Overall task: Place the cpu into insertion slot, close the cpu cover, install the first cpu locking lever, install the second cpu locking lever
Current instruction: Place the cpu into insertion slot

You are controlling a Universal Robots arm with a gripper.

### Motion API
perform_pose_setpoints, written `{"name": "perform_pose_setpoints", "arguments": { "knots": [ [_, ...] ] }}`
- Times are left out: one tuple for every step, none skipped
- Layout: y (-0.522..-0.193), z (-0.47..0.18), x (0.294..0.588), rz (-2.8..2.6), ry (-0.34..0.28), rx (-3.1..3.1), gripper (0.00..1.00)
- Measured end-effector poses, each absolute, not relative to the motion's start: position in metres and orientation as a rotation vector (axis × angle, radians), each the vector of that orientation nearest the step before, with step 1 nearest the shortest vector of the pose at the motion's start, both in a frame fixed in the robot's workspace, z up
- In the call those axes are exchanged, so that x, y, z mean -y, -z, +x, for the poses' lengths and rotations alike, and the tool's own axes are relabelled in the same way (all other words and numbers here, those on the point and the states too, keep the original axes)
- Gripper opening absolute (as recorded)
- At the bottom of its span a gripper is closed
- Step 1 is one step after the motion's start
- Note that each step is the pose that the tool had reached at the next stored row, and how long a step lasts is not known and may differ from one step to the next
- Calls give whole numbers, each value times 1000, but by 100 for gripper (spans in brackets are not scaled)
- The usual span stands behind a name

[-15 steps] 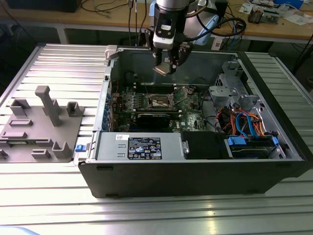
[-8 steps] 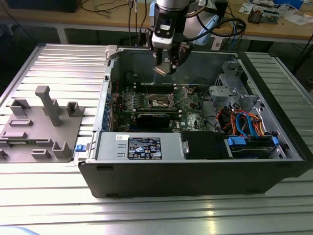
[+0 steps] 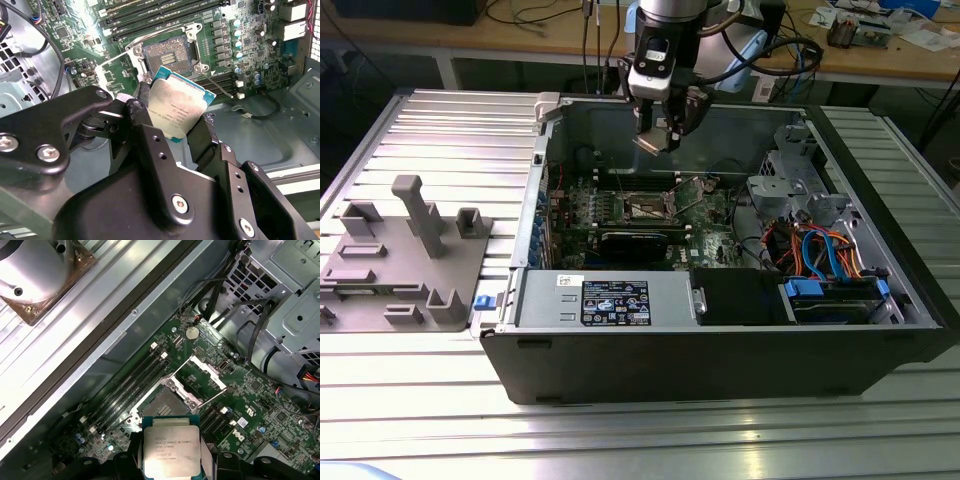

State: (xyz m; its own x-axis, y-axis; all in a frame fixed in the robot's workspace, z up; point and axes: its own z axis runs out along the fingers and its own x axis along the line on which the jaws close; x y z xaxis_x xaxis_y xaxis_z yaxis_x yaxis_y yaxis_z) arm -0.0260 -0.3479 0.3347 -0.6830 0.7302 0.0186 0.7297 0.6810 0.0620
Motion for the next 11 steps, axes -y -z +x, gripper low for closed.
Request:
{"name": "perform_pose_setpoints", "arguments": {
  "knots": [
    [-335, -26, 348, 1252, -101, -2871, 55],
    [-335, -26, 348, 1258, -101, -2868, 55],
    [-335, -26, 348, 1262, -101, -2867, 55],
    [-335, -26, 348, 1268, -101, -2864, 55],
    [-335, -26, 348, 1275, -101, -2860, 55],
    [-335, -26, 348, 1283, -101, -2857, 55],
    [-335, -26, 348, 1286, -101, -2855, 55],
    [-335, -26, 348, 1290, -101, -2853, 55],
    [-335, -26, 348, 1294, -100, -2851, 55],
    [-335, -26, 348, 1298, -100, -2850, 55],
    [-335, -26, 348, 1305, -100, -2846, 55]
  ]
}}
